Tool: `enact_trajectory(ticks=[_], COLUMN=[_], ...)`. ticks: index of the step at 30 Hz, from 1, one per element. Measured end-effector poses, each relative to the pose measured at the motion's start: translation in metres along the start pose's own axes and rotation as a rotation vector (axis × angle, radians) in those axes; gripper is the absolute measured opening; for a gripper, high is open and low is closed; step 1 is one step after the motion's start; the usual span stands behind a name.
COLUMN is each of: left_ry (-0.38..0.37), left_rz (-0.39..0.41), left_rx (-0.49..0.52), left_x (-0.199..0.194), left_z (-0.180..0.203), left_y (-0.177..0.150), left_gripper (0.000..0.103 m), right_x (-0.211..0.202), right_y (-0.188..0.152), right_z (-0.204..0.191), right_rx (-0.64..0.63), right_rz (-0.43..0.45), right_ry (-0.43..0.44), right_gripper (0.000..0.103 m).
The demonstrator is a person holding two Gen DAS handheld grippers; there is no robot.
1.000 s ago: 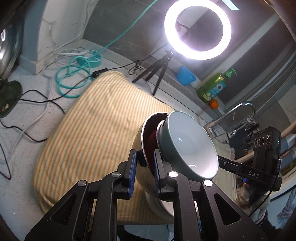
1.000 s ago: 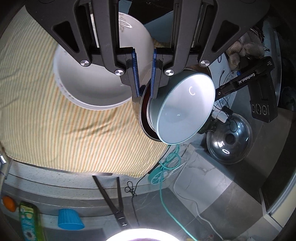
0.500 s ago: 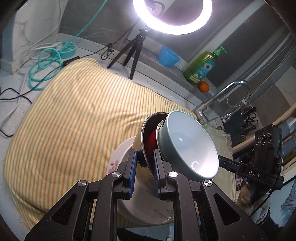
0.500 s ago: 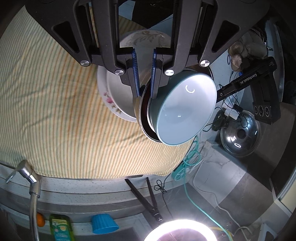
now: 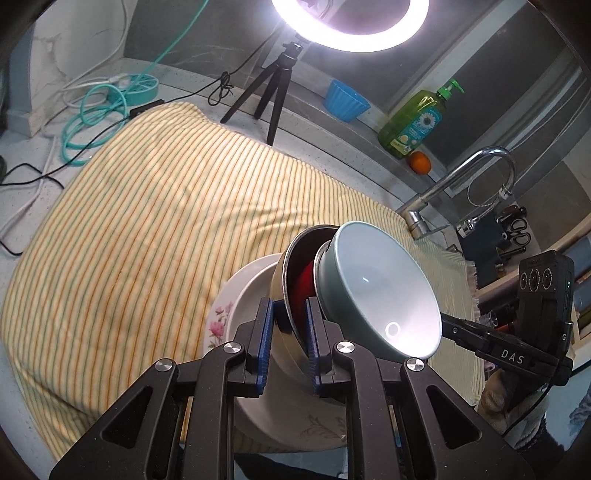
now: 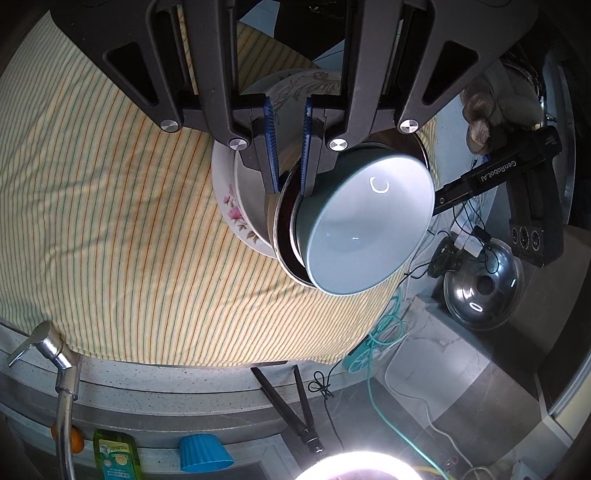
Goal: Organize plates and bowls
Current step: 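Carry the nested bowls over and lower them onto the plate stack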
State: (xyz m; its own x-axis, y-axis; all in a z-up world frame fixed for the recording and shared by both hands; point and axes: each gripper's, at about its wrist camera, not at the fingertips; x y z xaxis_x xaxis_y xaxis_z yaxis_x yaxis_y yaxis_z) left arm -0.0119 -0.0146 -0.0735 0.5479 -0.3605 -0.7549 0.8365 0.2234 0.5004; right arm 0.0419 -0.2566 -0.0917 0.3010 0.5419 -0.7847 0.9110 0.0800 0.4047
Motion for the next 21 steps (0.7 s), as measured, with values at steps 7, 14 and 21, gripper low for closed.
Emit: enact_trajectory(ticks=[7,14,21], left_ry=[0.017,0.021,0.040], left_rz=[-0.003,-0.003,-0.005], left_rx=[-0.030,-0.041,-0.046], left_x=[0.000,-0.003,-0.002], left_z=[-0.001,0.003,0.007], left_y=[-0.010,-0.018,-0.023], left_gripper=[0.013,0.013,0.013], right_x=[0.000,-0.005,-0.007], right_y=[-0.005,-0.011,-0.013], right_z=[-0.001,0.003,0.006], right_rx=[-0.033,-0.037,-0.046], right_rz=[-0.012,-0.023,-0.032], right_ry=[0.012,0.030,0.037], right_gripper=[0.013,0.013,0.013])
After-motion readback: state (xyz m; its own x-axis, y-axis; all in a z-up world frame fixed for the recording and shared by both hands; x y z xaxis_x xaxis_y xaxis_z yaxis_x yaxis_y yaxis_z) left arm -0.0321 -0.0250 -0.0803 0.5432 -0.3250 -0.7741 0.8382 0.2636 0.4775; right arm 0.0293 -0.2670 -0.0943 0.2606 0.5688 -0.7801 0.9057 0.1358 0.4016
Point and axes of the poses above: each gripper's, at about its wrist camera, not at the fingertips, and x roughly the way its jaws point, z to its right, y to its top, and after that the axes turned 6 degrees about x, right-handed
